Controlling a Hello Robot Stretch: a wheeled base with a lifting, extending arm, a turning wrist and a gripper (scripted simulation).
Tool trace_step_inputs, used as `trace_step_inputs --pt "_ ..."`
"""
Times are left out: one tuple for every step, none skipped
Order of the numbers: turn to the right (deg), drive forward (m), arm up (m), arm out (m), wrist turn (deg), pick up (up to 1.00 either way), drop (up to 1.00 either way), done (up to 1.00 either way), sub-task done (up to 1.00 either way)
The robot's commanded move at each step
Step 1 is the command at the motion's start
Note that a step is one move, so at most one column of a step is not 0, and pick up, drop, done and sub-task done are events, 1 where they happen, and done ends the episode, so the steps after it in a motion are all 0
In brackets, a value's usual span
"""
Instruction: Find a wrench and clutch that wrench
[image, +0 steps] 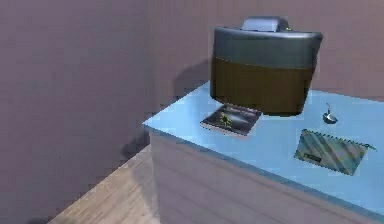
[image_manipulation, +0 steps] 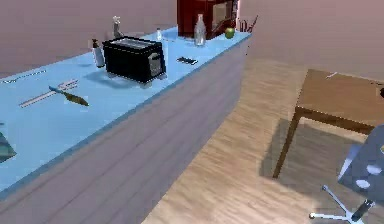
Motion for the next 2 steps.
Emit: trace_step_inputs --pt "-30.0 0.00 0.00 0.00 0.0 0.00 0.00 0.00 0.00" --pt "-3.0 0.00 0.00 0.00 0.0 0.00 0.00 0.00 0.00"
